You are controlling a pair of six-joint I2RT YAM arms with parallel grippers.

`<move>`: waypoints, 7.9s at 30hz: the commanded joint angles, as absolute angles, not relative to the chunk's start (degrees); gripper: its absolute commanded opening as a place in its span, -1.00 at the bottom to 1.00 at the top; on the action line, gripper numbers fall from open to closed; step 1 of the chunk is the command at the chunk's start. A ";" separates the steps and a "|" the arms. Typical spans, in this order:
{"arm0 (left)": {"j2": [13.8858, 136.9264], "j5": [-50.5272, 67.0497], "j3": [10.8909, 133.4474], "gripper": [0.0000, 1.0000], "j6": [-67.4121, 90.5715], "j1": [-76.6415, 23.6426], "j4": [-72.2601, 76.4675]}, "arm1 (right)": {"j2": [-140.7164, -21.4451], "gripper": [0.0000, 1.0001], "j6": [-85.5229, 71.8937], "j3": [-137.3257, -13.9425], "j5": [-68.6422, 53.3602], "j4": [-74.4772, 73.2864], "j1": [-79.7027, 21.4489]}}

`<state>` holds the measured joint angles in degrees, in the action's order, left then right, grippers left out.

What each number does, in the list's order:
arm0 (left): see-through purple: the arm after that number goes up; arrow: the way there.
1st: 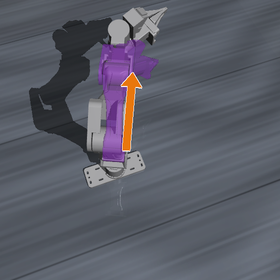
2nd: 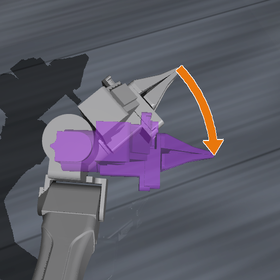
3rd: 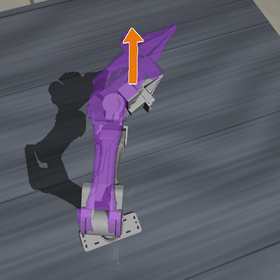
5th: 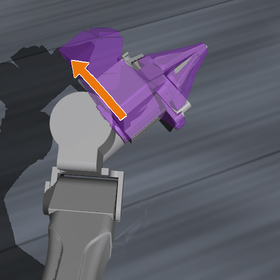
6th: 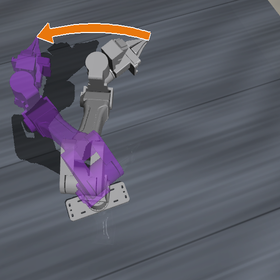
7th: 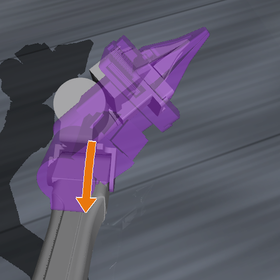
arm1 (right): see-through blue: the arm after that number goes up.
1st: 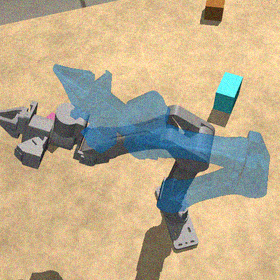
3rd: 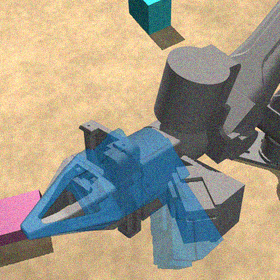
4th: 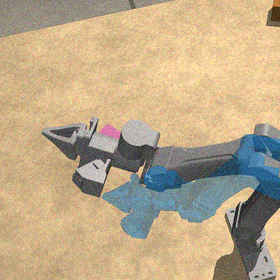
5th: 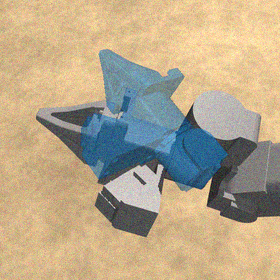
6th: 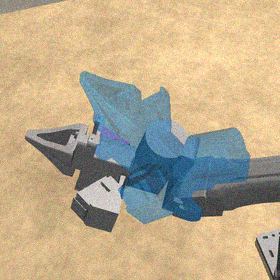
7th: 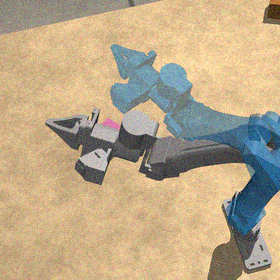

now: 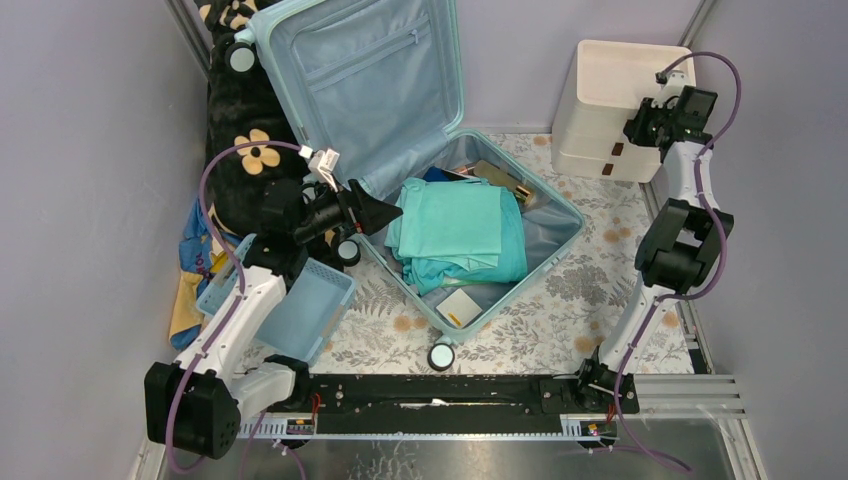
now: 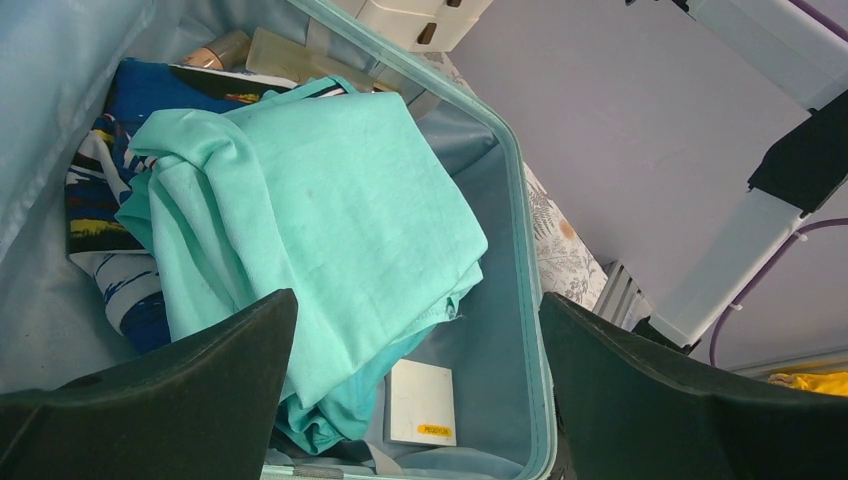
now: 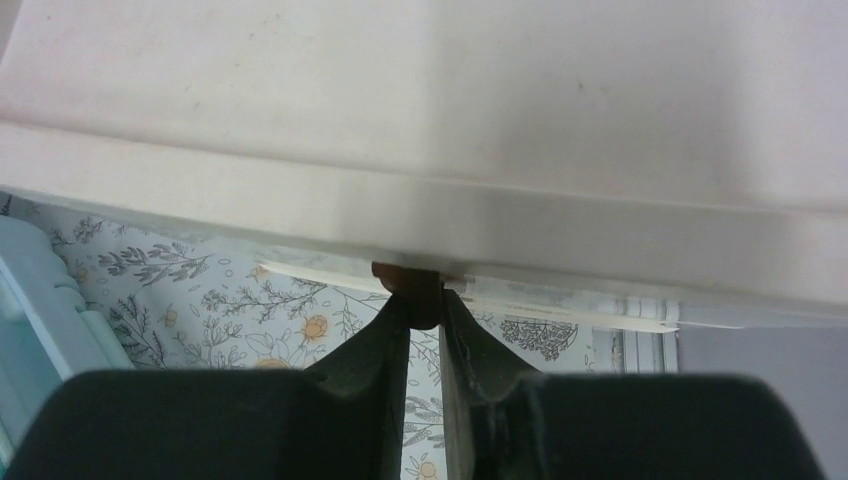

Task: Open, take out, and arrange the luggage
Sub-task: Open the drawer in the storage box, then pick up the personal item from the luggage.

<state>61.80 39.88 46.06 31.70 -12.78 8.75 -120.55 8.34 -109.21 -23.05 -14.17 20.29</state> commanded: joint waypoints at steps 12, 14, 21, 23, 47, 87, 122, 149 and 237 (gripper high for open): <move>59.37 41.06 47.20 0.96 31.90 -13.03 11.89 | -106.30 -0.97 12.30 -93.99 -24.15 -11.17 19.86; 59.01 41.19 47.18 0.96 31.83 -13.01 11.78 | -104.62 -0.98 12.92 -91.90 -25.00 -12.04 19.86; 58.71 42.22 46.96 0.96 31.94 -13.07 12.05 | -95.95 -0.99 17.25 -80.70 -24.95 -13.76 19.86; 58.79 42.63 46.85 0.96 32.29 -13.02 12.36 | -93.85 -0.98 18.14 -78.15 -24.22 -14.49 19.95; 58.06 43.18 44.27 0.92 39.13 -16.20 15.99 | -82.19 0.18 21.00 -75.40 -25.04 -24.54 21.83; 74.89 2.43 60.65 0.76 21.13 -47.11 -6.82 | -73.61 0.51 21.76 -61.38 -62.23 -23.16 21.71; 67.37 -4.84 55.96 0.79 17.26 -46.75 -5.87 | -114.94 -0.11 42.83 -98.43 -15.59 -27.98 -13.72; 64.73 -4.83 53.68 0.80 17.31 -46.49 -5.45 | -111.05 -0.22 39.98 -92.13 -3.95 -20.44 -15.29; 57.90 -3.08 51.18 0.82 19.69 -46.49 -4.43 | -94.13 -0.97 22.22 -88.43 -32.46 -27.86 -6.08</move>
